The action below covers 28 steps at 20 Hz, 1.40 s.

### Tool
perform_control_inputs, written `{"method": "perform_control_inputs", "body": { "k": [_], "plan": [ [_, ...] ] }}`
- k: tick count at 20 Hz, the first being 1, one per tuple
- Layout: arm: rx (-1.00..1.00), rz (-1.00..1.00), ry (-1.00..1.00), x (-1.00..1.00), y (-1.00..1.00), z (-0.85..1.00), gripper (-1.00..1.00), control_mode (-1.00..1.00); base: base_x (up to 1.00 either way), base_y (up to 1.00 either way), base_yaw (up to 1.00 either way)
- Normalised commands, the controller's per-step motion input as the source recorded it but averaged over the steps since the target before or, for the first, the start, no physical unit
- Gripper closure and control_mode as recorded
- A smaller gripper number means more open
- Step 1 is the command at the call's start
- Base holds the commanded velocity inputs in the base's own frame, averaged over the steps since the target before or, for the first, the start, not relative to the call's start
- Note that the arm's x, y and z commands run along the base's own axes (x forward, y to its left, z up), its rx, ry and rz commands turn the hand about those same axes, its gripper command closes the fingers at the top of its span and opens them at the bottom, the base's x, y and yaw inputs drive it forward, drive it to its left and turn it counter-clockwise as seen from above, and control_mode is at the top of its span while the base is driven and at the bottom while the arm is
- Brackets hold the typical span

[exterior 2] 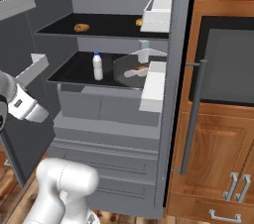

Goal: Place the tupperware on the second highest shelf of the fridge. Make space for the tupperware among the existing items by rearranging them on the shelves if needed. Close the fridge door when finished.

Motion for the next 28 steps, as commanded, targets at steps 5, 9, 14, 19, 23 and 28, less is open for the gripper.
{"method": "perform_control_inputs", "body": {
  "k": [5,9,14,19,23,28],
  "plan": [
    [-0.65,0.56,0.19,-0.72,1.00,0.00,-1.00,-1.00,0.00,0.00,0.00],
    [-0.62,0.46,0.30,-0.28,1.00,-0.01,-1.00,-1.00,0.00,0.00,0.00],
    [-0.53,0.29,0.22,0.17,1.00,-0.09,-1.00,-1.00,0.00,0.00,0.00],
    [-0.45,0.10,0.04,0.55,0.99,-0.44,-1.00,-1.00,0.00,0.00,0.00],
    [-0.42,0.07,0.03,0.58,0.91,-0.83,-1.00,-1.00,0.00,0.00,0.00],
    [-0.40,0.07,-0.01,0.34,0.90,-1.00,-1.00,-1.00,0.00,0.00,0.00]
  ]
}}
